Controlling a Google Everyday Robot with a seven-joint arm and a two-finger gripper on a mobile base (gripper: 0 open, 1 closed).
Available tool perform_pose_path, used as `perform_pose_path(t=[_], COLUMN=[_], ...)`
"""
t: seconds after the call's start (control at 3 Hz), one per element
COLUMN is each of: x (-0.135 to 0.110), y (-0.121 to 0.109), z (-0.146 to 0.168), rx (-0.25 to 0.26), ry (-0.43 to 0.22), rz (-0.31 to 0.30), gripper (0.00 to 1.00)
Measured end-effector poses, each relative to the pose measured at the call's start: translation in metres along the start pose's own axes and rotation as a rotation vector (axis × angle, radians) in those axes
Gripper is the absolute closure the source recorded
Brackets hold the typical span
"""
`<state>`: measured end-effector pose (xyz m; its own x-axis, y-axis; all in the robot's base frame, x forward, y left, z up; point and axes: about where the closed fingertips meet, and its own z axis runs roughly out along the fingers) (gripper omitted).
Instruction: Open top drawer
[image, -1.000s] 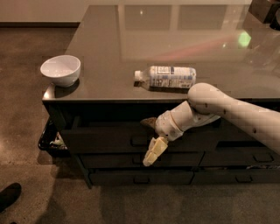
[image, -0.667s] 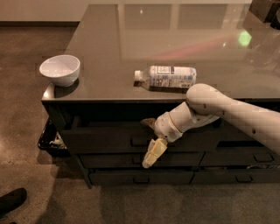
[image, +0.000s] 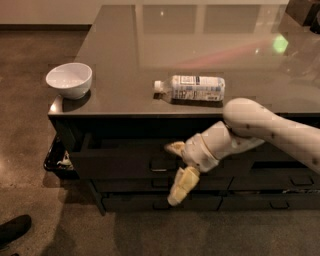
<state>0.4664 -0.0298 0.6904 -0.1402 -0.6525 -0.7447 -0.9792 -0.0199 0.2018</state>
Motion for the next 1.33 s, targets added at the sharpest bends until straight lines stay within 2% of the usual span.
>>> perform_pose_path(t=[0.33, 0.67, 1.0, 1.33], x=[-0.009, -0.005, -0.005, -0.009], y=[0.060, 0.086, 0.086, 0.069], z=[-0.026, -0.040, -0.040, -0.029], rx=[-0.009, 0.023, 0.023, -0.001], ry=[-0.008, -0.071, -0.071, -0.081], rz=[0.049, 0.044, 0.044, 0.008], gripper=[0.00, 0.00, 0.00, 0.00])
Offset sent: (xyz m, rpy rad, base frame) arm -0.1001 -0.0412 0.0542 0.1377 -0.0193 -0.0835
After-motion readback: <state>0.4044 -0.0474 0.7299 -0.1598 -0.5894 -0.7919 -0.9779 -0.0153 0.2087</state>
